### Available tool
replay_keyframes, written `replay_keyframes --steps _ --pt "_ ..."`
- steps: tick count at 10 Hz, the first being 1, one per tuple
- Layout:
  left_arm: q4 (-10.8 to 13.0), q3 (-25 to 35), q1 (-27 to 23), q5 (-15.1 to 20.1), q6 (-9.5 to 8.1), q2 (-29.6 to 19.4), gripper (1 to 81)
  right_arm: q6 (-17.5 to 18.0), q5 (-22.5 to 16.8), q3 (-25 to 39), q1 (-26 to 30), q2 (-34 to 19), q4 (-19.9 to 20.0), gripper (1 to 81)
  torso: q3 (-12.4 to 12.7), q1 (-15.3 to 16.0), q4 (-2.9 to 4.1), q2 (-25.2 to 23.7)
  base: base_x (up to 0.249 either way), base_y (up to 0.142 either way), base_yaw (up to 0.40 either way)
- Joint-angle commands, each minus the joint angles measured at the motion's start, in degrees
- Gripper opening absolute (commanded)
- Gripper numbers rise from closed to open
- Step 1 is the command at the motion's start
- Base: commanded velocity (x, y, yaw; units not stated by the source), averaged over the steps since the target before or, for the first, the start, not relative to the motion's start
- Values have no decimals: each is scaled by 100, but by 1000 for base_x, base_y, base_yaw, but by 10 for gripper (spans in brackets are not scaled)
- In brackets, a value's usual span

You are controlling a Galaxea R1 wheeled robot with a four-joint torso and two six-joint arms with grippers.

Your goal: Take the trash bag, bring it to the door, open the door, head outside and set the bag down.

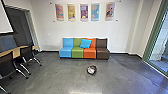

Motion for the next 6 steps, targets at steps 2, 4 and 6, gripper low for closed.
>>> replay_keyframes --steps 2,4,6 --pt "52 48 -218 257 -23 -26 811 -72 -330 73 180 8 -68 811 0 0 0 0 170 0 0" --pt "52 40 -210 257 -23 -17 811 -63 -330 73 189 8 -25 811 0 0 0 0 170 0 0" --pt "52 39 -218 257 -23 -17 811 -63 -330 56 189 17 -25 811 0 0 0 0 171 0 0"
